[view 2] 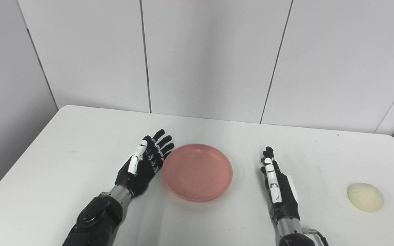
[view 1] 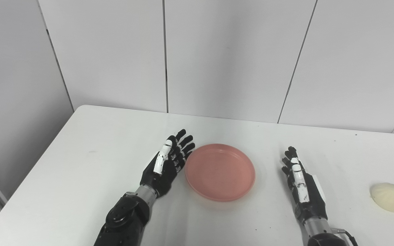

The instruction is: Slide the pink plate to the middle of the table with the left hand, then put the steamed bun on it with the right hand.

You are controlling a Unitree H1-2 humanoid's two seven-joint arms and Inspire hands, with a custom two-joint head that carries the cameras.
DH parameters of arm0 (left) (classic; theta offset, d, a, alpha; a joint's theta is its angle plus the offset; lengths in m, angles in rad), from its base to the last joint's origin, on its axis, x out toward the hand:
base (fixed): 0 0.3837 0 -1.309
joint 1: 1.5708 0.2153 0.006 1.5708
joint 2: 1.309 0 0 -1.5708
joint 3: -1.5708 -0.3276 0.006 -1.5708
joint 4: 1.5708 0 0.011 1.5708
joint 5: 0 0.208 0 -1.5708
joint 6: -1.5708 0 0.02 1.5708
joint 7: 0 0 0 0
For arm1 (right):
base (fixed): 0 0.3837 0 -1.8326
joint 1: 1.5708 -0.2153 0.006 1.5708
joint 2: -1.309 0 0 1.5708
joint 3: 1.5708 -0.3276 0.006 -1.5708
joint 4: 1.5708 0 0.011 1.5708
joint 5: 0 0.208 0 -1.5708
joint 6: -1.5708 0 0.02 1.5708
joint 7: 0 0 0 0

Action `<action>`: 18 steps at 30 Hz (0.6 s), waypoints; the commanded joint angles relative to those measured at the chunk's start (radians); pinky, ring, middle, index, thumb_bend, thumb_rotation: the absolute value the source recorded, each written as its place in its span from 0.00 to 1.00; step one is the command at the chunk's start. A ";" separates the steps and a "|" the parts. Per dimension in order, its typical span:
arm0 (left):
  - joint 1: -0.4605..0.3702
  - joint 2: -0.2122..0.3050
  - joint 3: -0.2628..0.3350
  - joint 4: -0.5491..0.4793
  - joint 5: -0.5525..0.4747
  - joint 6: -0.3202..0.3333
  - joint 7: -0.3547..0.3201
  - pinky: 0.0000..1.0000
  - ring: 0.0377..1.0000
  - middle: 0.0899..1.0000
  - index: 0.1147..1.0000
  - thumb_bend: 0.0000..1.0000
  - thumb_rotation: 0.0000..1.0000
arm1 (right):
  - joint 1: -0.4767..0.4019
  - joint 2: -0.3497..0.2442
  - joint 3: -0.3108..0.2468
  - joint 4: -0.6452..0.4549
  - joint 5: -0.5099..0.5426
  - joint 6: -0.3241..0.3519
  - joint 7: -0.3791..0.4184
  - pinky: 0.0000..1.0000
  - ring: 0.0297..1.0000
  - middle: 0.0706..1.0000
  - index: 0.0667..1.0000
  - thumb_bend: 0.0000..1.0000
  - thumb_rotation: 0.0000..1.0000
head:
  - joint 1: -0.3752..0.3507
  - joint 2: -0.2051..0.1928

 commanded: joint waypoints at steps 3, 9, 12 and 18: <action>0.061 0.008 -0.002 0.083 0.014 0.107 0.011 0.98 0.96 0.97 0.98 0.42 1.00 | 0.027 0.027 0.014 0.054 0.002 0.051 0.004 1.00 1.00 0.99 0.99 0.26 1.00 | 0.000 0.001; 0.057 0.010 0.000 0.105 0.022 0.099 0.007 0.97 0.95 0.96 0.97 0.43 1.00 | 0.025 0.026 0.020 0.055 -0.017 0.050 -0.008 1.00 0.98 0.98 0.98 0.25 1.00 | -0.021 0.002; 0.050 0.009 0.002 0.125 0.025 0.091 0.004 0.97 0.96 0.97 0.97 0.44 1.00 | 0.021 0.026 0.020 0.068 -0.021 0.038 -0.013 0.99 0.98 0.97 0.97 0.25 1.00 | -0.033 -0.003; 0.030 0.008 0.008 0.185 0.029 0.058 -0.004 0.96 0.95 0.96 0.96 0.45 1.00 | 0.000 0.024 0.015 0.106 -0.032 -0.003 -0.029 0.99 0.98 0.97 0.97 0.25 1.00 | -0.058 -0.019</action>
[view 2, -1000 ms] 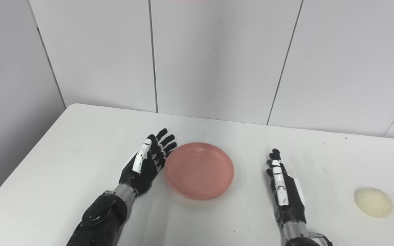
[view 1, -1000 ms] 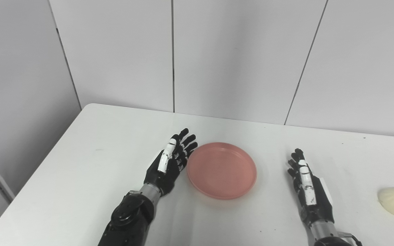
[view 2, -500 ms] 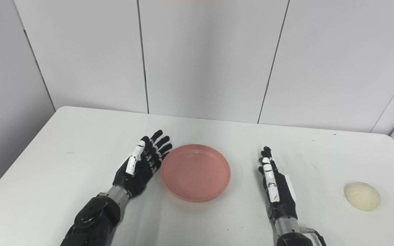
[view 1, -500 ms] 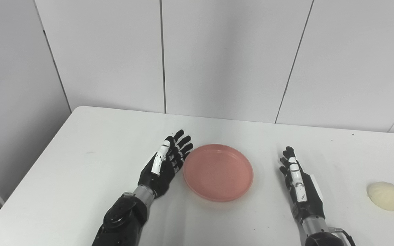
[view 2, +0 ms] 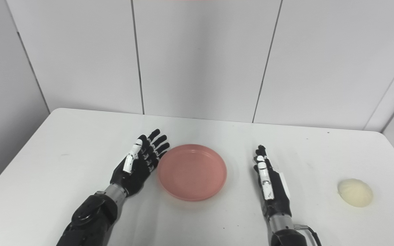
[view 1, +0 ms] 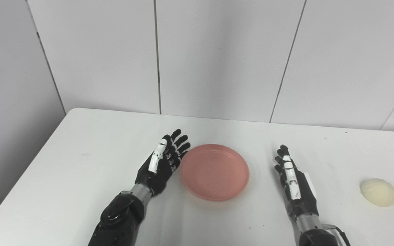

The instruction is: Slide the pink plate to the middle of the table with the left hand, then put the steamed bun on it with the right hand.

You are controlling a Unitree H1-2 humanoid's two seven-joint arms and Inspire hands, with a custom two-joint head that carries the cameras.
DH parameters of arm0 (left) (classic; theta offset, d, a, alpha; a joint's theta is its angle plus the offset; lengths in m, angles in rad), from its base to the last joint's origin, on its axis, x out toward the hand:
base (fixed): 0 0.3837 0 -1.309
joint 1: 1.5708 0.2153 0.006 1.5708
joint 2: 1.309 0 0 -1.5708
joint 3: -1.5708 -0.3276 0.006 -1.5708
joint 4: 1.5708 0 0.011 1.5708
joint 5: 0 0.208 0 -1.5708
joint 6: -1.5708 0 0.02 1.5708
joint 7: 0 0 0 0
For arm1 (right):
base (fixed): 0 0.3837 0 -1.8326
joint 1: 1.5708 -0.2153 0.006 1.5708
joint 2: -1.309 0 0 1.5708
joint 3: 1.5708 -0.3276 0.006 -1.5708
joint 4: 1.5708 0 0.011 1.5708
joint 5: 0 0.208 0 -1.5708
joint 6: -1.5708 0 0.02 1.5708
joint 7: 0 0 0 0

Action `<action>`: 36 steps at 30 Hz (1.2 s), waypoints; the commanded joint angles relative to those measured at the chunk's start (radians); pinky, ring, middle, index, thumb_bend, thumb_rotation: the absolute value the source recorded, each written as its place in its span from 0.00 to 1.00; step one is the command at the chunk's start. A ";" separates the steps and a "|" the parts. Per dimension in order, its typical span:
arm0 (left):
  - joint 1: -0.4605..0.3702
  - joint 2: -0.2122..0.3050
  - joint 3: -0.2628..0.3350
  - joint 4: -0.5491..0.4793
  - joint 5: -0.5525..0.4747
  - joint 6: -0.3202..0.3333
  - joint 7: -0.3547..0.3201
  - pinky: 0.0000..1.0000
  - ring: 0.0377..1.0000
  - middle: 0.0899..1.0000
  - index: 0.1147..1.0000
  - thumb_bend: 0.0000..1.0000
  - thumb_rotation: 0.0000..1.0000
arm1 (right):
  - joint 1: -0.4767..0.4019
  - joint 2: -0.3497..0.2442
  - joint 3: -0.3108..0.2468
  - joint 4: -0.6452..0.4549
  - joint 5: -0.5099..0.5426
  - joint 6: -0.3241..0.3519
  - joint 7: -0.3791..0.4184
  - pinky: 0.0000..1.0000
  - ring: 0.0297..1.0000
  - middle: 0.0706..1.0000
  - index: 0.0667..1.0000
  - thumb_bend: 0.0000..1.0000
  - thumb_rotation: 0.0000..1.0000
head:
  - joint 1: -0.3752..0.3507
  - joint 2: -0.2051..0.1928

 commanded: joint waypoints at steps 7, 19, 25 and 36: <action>0.067 0.016 0.004 0.137 0.029 0.044 0.009 0.95 0.94 0.96 0.95 0.45 1.00 | 0.022 -0.020 0.044 -0.071 -0.190 -0.006 -0.087 0.82 0.86 0.91 0.93 0.46 0.94 | -0.052 -0.017; 0.055 0.051 0.040 0.205 0.021 0.000 -0.044 0.94 0.92 0.93 0.93 0.46 1.00 | -0.007 -0.144 0.044 -0.292 -0.565 -0.071 -0.264 0.71 0.79 0.86 0.91 0.71 0.73 | -0.171 -0.032; 0.044 0.070 0.049 0.258 0.011 -0.026 -0.068 0.93 0.91 0.93 0.93 0.47 0.99 | 0.006 -0.184 0.023 -0.430 -0.722 0.035 -0.265 0.65 0.78 0.84 0.89 0.75 0.58 | -0.238 -0.055; 0.007 0.110 0.071 0.401 -0.012 -0.092 -0.143 0.90 0.90 0.91 0.91 0.50 0.94 | 0.022 -0.252 -0.032 -0.466 -0.883 0.157 -0.235 0.66 0.78 0.83 0.83 0.79 0.51 | -0.298 -0.056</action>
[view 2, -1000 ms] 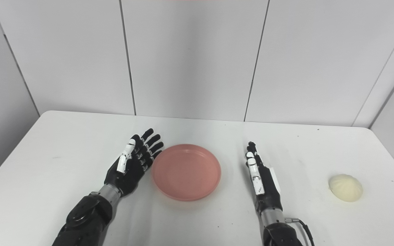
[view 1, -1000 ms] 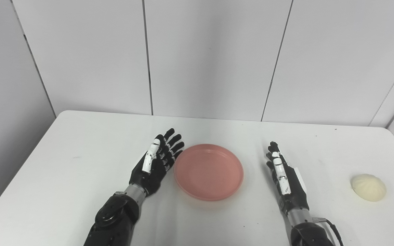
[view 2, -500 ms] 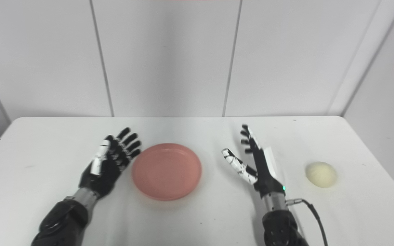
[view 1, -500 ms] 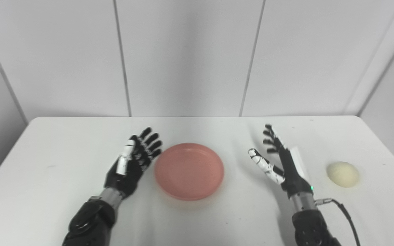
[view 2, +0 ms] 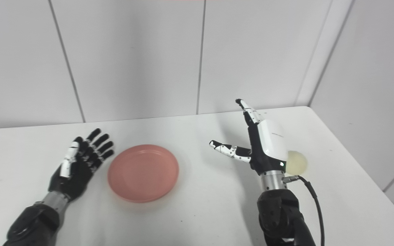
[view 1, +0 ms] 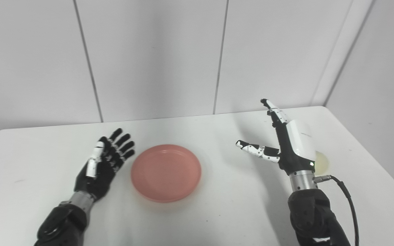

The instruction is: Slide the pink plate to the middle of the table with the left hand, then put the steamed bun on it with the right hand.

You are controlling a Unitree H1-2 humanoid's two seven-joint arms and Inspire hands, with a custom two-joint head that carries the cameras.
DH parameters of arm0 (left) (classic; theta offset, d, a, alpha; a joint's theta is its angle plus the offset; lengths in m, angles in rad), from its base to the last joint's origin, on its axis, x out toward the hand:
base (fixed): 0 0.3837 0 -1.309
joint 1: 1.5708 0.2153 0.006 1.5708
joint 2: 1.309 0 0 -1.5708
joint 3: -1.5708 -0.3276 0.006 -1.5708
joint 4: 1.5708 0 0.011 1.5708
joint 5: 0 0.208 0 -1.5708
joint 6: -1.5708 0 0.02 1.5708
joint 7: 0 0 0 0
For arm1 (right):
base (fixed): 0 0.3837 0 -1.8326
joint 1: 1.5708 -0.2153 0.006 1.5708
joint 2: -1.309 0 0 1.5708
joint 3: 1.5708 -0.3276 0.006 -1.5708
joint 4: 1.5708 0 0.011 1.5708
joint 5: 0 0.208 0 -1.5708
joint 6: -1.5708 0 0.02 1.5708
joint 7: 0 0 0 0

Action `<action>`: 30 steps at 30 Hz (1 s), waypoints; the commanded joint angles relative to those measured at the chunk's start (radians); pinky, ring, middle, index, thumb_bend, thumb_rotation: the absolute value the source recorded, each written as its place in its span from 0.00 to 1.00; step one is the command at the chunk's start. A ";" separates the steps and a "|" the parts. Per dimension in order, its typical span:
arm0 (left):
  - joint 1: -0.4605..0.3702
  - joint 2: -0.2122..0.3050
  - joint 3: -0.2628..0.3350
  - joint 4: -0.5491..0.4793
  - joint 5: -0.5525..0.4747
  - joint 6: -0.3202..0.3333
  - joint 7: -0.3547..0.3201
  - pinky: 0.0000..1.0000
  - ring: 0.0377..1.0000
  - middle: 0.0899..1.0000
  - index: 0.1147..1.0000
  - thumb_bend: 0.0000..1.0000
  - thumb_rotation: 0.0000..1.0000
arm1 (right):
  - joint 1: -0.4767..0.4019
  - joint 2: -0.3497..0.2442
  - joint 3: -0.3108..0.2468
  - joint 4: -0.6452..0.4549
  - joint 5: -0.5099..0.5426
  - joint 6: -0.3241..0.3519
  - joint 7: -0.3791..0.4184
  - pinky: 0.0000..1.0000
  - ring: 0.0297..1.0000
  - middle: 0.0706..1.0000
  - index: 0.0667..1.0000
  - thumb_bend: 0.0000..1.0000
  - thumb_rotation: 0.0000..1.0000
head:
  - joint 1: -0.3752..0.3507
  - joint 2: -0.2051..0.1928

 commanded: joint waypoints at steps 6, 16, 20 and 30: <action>0.133 0.058 0.018 0.162 0.026 0.003 -0.009 0.88 0.88 0.91 0.91 0.50 0.94 | -0.014 -0.020 -0.052 -0.016 -0.097 0.090 -0.041 0.59 0.75 0.84 0.82 0.84 0.55 | -0.025 0.006; 0.132 0.075 0.029 0.179 0.015 -0.004 -0.033 0.86 0.87 0.90 0.90 0.52 0.90 | -0.007 -0.043 -0.084 -0.048 -0.202 0.264 0.032 0.58 0.74 0.81 0.80 0.86 0.51 | -0.062 0.022; 0.135 0.079 0.030 0.171 0.013 -0.001 -0.038 0.87 0.88 0.90 0.91 0.51 0.91 | 0.000 -0.071 -0.104 -0.073 -0.209 0.314 0.092 0.57 0.73 0.81 0.78 0.86 0.48 | -0.068 0.029; 0.142 0.082 0.042 0.147 0.004 0.022 -0.035 0.86 0.86 0.89 0.90 0.53 0.86 | 0.018 -0.134 -0.139 -0.032 -0.160 0.323 0.154 0.56 0.71 0.77 0.76 0.91 0.53 | -0.090 0.039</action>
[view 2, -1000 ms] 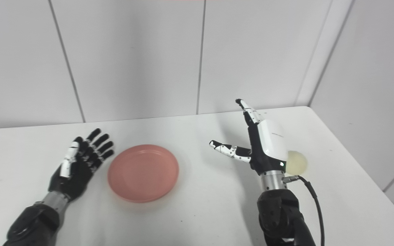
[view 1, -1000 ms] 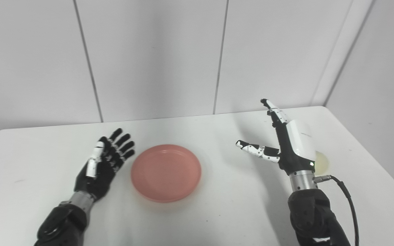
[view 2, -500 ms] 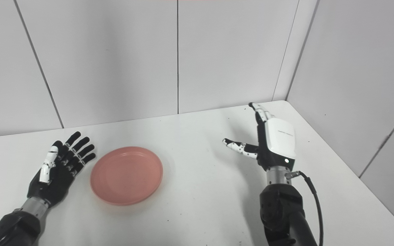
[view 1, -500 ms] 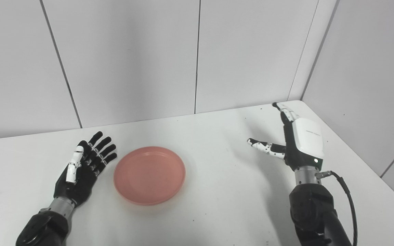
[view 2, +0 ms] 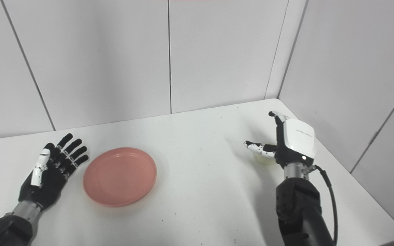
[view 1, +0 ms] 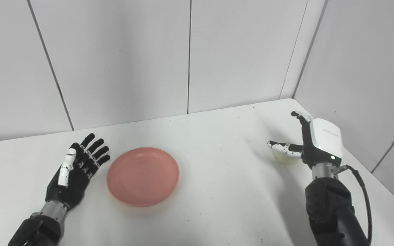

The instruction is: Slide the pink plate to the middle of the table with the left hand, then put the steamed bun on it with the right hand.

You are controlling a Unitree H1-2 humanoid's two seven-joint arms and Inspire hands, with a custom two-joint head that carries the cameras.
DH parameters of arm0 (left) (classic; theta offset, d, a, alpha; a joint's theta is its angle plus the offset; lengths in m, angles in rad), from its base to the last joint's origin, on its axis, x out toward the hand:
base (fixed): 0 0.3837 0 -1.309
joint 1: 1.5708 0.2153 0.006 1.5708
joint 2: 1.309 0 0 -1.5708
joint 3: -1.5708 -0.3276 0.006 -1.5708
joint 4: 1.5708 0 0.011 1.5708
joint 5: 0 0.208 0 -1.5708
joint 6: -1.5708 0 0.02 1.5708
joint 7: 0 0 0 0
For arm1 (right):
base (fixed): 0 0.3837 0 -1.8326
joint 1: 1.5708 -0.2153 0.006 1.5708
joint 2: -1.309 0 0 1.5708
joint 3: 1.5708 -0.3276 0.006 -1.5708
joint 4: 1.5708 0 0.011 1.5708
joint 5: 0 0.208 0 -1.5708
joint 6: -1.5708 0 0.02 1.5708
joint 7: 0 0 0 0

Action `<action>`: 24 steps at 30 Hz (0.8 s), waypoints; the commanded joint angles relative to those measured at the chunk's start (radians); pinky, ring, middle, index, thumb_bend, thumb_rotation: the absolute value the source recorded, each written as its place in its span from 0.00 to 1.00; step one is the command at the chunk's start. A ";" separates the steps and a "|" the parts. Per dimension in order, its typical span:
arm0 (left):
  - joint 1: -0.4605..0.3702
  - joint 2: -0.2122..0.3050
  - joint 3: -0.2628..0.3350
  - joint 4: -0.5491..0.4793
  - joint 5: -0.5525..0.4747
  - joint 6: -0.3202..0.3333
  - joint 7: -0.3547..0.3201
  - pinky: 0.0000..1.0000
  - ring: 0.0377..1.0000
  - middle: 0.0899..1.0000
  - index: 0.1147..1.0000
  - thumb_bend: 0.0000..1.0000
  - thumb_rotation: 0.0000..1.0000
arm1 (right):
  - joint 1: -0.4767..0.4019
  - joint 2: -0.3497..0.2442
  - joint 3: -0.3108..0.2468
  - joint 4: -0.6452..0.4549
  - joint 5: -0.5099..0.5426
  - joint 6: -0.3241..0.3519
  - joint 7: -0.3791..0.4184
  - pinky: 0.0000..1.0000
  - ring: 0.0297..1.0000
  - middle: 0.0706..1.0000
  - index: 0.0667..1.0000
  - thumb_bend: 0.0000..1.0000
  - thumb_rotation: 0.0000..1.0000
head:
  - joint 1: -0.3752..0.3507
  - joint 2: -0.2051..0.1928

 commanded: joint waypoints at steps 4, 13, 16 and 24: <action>0.154 0.072 0.033 0.119 0.008 0.032 -0.017 0.87 0.87 0.89 0.91 0.52 0.88 | -0.034 -0.032 -0.024 0.000 -0.004 0.013 0.000 0.55 0.71 0.78 0.76 0.93 0.53 | -0.008 0.005; 0.148 0.078 0.047 0.130 0.011 0.037 -0.031 0.87 0.87 0.90 0.91 0.51 0.88 | -0.042 -0.048 -0.026 0.093 0.050 -0.002 -0.037 0.59 0.74 0.79 0.76 0.92 0.52 | -0.023 0.015; 0.151 0.079 0.048 0.120 0.013 0.041 -0.030 0.88 0.88 0.90 0.91 0.52 0.87 | -0.050 -0.052 -0.014 0.124 0.060 -0.009 -0.049 0.60 0.74 0.79 0.76 0.90 0.51 | -0.025 0.017; 0.158 0.085 0.053 0.108 0.006 0.052 -0.036 0.87 0.87 0.90 0.90 0.51 0.88 | -0.066 -0.053 0.010 0.188 0.099 -0.033 -0.098 0.62 0.75 0.81 0.77 0.89 0.51 | -0.030 0.028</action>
